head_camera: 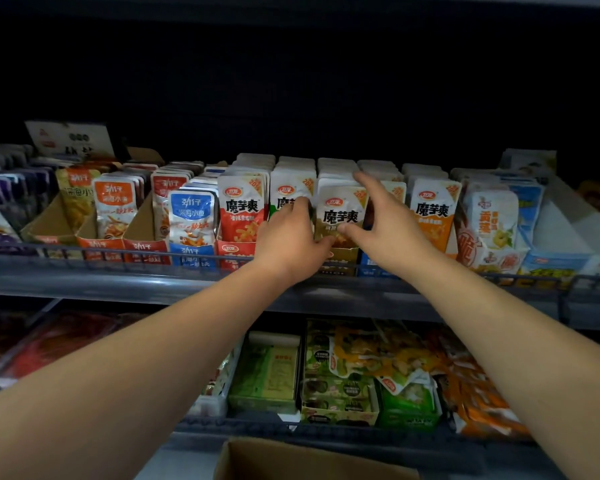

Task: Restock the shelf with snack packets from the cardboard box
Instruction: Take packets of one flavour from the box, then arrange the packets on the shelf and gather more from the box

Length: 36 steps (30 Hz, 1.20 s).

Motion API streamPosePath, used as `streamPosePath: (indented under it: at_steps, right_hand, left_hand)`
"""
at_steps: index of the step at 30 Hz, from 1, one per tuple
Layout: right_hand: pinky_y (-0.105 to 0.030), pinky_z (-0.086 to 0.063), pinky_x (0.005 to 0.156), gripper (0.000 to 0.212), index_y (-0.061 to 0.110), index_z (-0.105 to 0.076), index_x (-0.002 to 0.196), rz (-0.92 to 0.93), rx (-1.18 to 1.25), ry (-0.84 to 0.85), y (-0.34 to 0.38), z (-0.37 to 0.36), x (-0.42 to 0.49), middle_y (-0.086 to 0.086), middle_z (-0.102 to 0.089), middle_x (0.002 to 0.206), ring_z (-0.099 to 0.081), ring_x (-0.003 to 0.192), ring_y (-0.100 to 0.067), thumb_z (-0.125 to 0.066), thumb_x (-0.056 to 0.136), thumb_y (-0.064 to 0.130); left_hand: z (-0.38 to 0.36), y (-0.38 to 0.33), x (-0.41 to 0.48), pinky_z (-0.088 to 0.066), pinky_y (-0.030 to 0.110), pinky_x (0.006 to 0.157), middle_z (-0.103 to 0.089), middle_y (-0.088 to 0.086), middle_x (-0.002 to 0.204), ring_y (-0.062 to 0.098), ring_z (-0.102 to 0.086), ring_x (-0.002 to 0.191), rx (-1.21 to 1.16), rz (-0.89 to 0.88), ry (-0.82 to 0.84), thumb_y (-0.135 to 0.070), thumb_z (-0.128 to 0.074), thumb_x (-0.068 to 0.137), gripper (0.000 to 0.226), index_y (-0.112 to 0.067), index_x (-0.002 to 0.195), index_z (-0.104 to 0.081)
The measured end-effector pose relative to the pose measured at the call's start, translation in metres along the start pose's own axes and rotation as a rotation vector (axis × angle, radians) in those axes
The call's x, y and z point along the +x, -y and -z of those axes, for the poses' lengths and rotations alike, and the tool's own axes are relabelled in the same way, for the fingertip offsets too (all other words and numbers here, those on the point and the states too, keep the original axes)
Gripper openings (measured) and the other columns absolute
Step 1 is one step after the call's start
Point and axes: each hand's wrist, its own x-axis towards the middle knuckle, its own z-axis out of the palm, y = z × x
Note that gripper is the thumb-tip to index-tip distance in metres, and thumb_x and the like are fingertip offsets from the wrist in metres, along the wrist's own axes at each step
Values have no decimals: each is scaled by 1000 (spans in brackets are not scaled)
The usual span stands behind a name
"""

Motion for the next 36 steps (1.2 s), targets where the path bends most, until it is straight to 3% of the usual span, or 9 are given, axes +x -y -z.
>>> streamPosePath:
  at_steps: [5,12,15,17,22,26,30,33,36]
  right_hand:
    - [-38,-43,104,81,28,-13,158,-77,-84,56,-1,-3,18,-10,-38,157,-45,137,-31,-62,96,42]
    - [-41,-47,100,82,22,-16,158,-54,-133,-18,-5,-12,22,-11,-46,149,-48,132,-31,-64,94,42]
    - [-37,-51,88,79,23,-21,156,-26,-108,-94,-6,-6,10,-10,-55,136,-57,119,-28,-65,93,44]
    - [-36,-50,90,75,23,-27,154,-33,-85,-134,-4,1,-4,-6,-53,136,-56,118,-24,-65,93,43]
    - [-36,-53,86,54,22,-42,144,-23,19,-137,4,14,-54,7,-54,112,-57,98,-12,-62,96,37]
    - [-39,-55,76,35,27,-53,129,-30,133,-71,0,-5,-109,14,-58,97,-59,82,-5,-63,96,32]
    - [-33,-54,67,25,25,-59,121,-58,142,49,-11,-52,-180,16,-58,92,-59,77,-5,-61,97,29]
    - [-24,-52,65,25,25,-59,122,-132,91,245,-29,-97,-237,18,-57,93,-57,77,-2,-59,98,31]
    - [-24,-47,64,27,25,-57,125,-252,10,494,-62,-142,-289,18,-53,93,-55,74,-2,-56,100,34]
  left_hand:
    - [-6,2,-5,-48,49,104,-61,4,132,26,-59,121,-79,49,-35,-52,-69,91,73,-16,148,-41]
    - [-5,4,-6,-49,47,103,-61,5,131,26,-59,120,-89,48,-24,-53,-67,92,72,-14,147,-42]
    - [-1,3,-9,-50,49,103,-57,6,136,26,-56,123,-152,40,-22,-47,-69,93,70,-14,148,-41]
    - [6,2,-13,-51,48,103,-54,7,137,25,-55,124,-204,40,-36,-44,-69,93,68,-14,148,-42]
    - [28,7,-39,-54,41,96,-56,1,119,18,-56,109,-270,-12,-146,-37,-68,95,50,-15,138,-52]
    - [25,30,-86,-55,34,79,-60,-7,97,10,-59,88,-370,-7,-122,-34,-68,95,26,-23,117,-59]
    - [-9,69,-150,-54,35,74,-62,-7,87,9,-61,81,-353,94,-46,-34,-69,94,15,-26,104,-62]
    - [-43,103,-199,-55,38,74,-63,-5,84,13,-62,79,-320,207,62,-36,-66,94,15,-22,100,-63]
    - [-75,136,-247,-55,38,79,-62,-3,96,15,-61,86,-290,294,208,-36,-64,96,20,-19,106,-64]
